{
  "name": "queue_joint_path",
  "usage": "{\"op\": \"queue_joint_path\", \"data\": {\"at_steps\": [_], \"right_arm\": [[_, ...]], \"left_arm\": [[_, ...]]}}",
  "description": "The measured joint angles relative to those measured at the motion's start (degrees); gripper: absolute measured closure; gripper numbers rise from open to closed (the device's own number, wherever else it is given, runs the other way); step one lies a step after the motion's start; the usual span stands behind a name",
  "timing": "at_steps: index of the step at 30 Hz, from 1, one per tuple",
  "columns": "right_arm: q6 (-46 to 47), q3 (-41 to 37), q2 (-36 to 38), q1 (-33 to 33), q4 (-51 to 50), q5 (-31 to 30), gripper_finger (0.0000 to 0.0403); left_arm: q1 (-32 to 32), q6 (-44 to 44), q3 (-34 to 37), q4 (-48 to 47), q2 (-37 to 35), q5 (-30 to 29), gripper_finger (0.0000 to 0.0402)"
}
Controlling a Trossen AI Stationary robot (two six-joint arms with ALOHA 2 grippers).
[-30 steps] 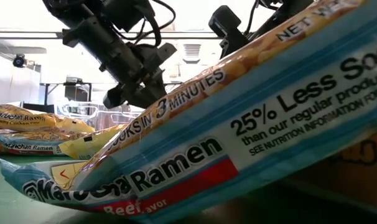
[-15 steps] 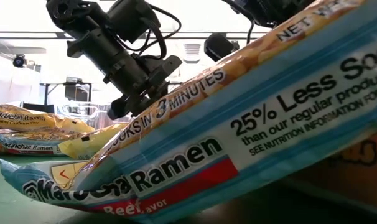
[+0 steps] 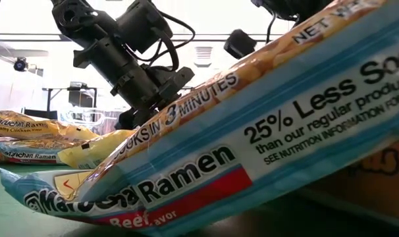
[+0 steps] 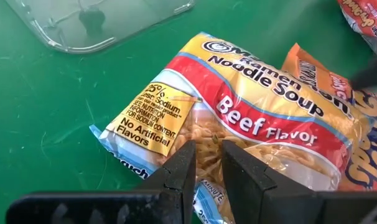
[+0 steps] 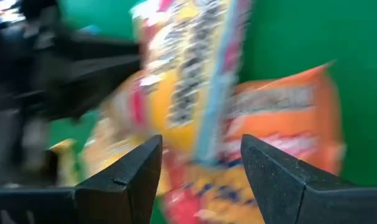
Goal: Sort Maruchan noodles
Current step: Put the blue noodle pack into the right transparent bin
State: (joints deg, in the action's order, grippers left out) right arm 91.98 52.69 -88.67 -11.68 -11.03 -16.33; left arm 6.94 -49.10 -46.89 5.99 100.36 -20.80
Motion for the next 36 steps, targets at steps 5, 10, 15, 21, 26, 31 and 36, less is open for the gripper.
{"op": "queue_joint_path", "data": {"at_steps": [5,10,15,21,26,31,36], "right_arm": [[-0.95,-0.04,-0.48,1.19,-0.05,-2.01,0.0195],[-3.44,-0.04,-0.48,2.57,-0.05,-4.73,0.0195],[-4.73,-0.13,-1.66,3.93,0.69,-4.90,0.0195],[-4.47,-0.11,-6.25,4.13,4.52,-4.44,0.0195],[-4.23,-0.11,-8.68,4.56,7.22,-4.64,0.0195],[-5.21,-0.15,-10.65,4.87,11.80,-4.76,0.0195],[-6.17,-0.18,-10.84,4.98,13.11,-4.68,0.0195]], "left_arm": [[0.09,0.02,0.00,-0.38,0.00,0.62,0.0342],[0.09,0.07,0.02,-0.43,0.02,0.71,0.0342],[0.09,0.07,0.04,-0.51,0.05,0.75,0.0342],[0.09,0.14,0.07,-0.99,0.12,0.81,0.0342],[0.11,0.13,0.13,-1.42,0.11,0.77,0.0342],[0.20,0.12,0.26,-2.24,0.11,0.64,0.0342],[0.20,0.13,0.13,-4.04,0.11,0.66,0.0342]]}}
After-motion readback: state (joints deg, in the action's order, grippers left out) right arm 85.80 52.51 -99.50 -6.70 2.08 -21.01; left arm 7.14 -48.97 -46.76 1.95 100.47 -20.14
